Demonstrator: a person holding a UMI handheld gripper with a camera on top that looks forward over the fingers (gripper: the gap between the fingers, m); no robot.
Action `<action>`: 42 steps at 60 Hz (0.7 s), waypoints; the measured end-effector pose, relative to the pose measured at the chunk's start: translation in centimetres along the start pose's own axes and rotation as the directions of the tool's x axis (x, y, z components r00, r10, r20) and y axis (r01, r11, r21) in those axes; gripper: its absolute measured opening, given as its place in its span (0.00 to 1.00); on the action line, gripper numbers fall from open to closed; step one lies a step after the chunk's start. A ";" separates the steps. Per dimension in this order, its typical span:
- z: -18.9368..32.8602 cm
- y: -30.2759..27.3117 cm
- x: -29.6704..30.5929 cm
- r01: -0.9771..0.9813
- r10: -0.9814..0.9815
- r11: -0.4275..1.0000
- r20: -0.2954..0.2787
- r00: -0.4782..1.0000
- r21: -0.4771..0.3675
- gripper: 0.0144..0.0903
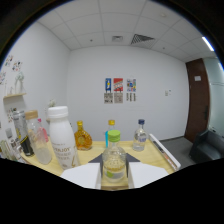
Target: Make me a cup of Vodka Sunrise.
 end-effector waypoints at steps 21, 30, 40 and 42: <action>-6.7 6.8 0.8 -0.063 0.064 0.998 0.039 0.997 -0.020 0.27; -5.8 17.6 1.0 -0.155 0.158 0.977 0.009 0.987 -0.146 0.27; -5.1 24.5 1.0 -0.158 0.158 0.963 -0.020 0.987 -0.219 0.27; -5.1 24.9 0.9 -0.149 0.149 0.964 -0.017 0.989 -0.222 0.27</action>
